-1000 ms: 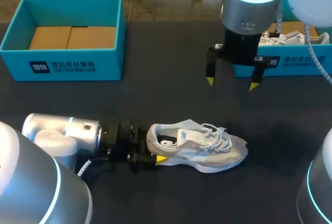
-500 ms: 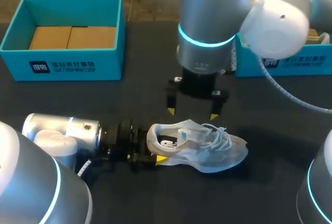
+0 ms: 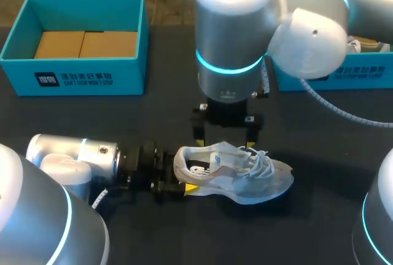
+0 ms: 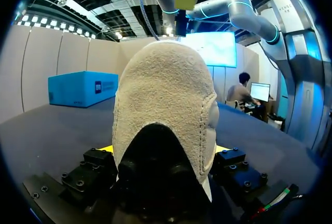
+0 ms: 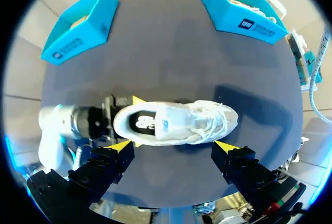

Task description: Take the shoe out of the shoebox, open the shoe tongue, remove and reinsert the insole, then place the shoe into the shoebox

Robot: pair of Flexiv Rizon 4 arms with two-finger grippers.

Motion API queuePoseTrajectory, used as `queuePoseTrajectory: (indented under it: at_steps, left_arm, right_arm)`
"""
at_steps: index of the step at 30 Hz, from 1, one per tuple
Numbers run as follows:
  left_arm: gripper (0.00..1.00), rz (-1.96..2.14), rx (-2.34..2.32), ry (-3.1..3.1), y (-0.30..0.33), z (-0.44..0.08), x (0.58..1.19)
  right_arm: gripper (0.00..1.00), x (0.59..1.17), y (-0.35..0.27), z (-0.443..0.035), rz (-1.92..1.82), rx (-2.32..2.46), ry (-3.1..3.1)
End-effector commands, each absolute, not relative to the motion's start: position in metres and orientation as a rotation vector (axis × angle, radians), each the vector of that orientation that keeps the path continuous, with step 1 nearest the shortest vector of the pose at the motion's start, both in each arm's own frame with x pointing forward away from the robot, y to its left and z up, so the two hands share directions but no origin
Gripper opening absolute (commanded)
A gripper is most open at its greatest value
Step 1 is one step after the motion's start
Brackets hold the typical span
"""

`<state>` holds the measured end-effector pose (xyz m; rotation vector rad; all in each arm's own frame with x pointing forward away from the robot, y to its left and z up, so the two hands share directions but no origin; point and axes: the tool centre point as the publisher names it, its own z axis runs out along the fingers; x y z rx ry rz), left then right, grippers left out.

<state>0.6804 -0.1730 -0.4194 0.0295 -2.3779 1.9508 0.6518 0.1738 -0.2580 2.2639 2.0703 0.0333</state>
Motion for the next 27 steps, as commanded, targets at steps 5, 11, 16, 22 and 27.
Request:
queuePoseTrajectory:
  at_steps: [5, 11, 16, 22, 27]
  left_arm:
    - [0.00, 1.950, 0.030, -2.379, -0.172, -0.420, 0.681]
    - [0.00, 1.950, 0.030, -2.379, -0.172, -0.420, 0.681]
    - [0.00, 1.950, 0.030, -2.379, -0.172, -0.420, 0.681]
    - [0.00, 1.950, 0.030, -2.379, -0.172, -0.420, 0.681]
    - [0.00, 1.950, 0.030, -2.379, -0.172, -0.420, 0.681]
  right_arm:
    - [1.00, 0.657, 0.212, -0.293, -0.093, 2.217, 2.012]
    - [1.00, 0.664, 0.213, -0.315, -0.136, 2.215, 1.947]
    - [1.00, 0.668, 0.208, -0.327, -0.172, 2.216, 1.900]
    - [1.00, 0.667, 0.201, -0.335, -0.194, 2.254, 1.847]
    - [1.00, 0.662, 0.201, -0.343, -0.224, 2.245, 1.827]
